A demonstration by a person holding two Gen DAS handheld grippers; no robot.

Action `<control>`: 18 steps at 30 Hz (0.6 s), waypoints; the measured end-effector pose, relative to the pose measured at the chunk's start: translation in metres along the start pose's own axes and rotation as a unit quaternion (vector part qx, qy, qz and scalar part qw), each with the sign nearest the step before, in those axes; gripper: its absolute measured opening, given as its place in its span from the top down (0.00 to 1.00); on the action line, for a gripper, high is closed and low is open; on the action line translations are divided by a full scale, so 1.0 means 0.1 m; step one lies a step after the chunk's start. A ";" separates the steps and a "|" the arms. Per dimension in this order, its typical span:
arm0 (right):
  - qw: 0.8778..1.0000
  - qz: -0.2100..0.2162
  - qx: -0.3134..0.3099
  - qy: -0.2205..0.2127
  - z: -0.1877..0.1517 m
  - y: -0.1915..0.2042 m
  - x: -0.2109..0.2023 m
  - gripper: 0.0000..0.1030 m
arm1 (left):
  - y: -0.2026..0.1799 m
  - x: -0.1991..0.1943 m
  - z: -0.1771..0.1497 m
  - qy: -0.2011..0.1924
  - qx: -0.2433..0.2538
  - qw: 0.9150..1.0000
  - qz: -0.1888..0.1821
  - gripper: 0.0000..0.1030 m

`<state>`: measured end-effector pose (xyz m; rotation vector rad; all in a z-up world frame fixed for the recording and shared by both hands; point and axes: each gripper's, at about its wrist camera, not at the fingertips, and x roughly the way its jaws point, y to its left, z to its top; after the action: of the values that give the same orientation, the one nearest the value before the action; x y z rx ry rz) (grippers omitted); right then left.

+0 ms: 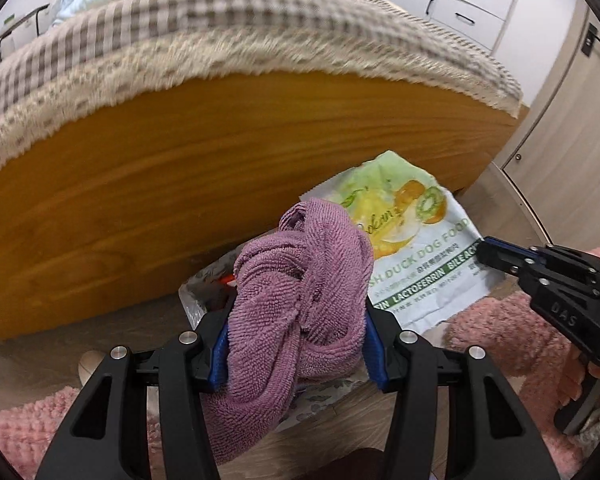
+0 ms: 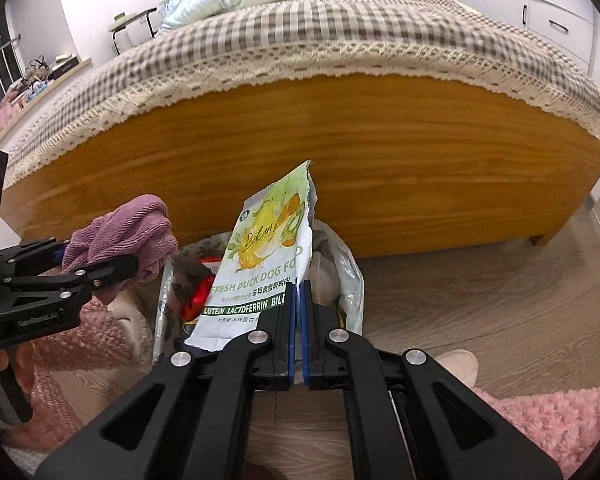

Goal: Collect trash
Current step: 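Open the left gripper to drop the mauve towel into the bin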

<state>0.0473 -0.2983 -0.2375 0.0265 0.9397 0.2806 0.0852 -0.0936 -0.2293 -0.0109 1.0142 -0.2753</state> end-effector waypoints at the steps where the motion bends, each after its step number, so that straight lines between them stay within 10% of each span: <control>1: 1.000 -0.001 -0.001 0.004 -0.01 -0.01 0.03 0.98 | 0.02 0.06 -0.02 0.002 -0.001 1.000 0.001 0.51; 18: 0.999 -0.028 0.022 0.023 -0.03 -0.12 0.24 0.98 | 0.21 0.73 -0.10 0.053 -0.046 0.998 -0.002 0.46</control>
<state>0.0608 -0.3042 -0.2606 0.0331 0.9913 0.2089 0.1178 -0.0894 -0.2986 -0.0823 1.1326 -0.2349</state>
